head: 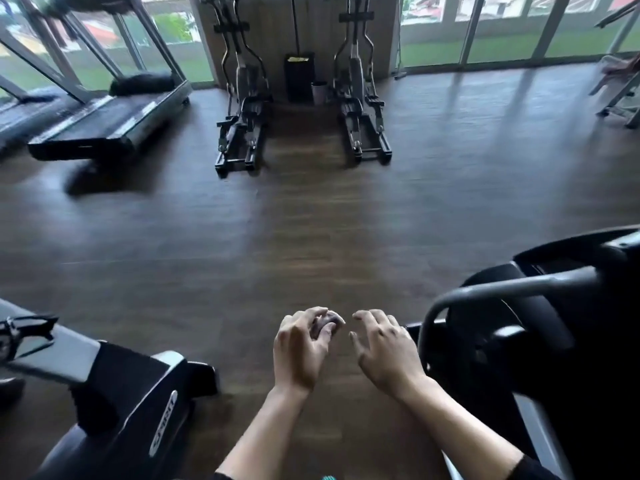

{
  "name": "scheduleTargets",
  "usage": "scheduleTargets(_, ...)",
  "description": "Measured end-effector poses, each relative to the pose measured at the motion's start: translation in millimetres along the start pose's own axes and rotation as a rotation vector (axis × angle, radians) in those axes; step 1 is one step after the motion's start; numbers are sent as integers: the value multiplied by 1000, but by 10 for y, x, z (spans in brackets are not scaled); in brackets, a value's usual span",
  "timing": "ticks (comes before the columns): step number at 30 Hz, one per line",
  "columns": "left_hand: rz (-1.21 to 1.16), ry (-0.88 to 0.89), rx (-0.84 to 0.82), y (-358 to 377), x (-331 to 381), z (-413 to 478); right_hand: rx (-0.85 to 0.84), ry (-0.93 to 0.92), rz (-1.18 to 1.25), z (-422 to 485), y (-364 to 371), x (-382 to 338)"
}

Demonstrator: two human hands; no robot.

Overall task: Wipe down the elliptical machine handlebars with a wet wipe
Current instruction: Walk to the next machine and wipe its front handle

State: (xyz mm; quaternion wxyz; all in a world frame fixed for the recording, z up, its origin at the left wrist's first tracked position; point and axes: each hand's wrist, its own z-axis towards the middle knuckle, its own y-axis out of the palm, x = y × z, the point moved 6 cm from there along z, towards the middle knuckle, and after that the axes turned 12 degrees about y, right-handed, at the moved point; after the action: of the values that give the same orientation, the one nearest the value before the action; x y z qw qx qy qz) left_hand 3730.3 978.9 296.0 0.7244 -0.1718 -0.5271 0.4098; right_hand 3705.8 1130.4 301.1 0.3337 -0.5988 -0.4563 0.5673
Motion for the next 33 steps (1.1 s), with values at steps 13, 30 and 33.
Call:
scheduleTargets(13,-44,-68,24,638,-1414,2867,-52,-15,-25,3190,81,-761)
scheduleTargets(30,65,-348,372,409,-3687,6680,-179,-304,-61,7684,274,-3076)
scheduleTargets(33,94,-346,388,198,-4370,7409,-184,-308,-41,8433,500,-3750)
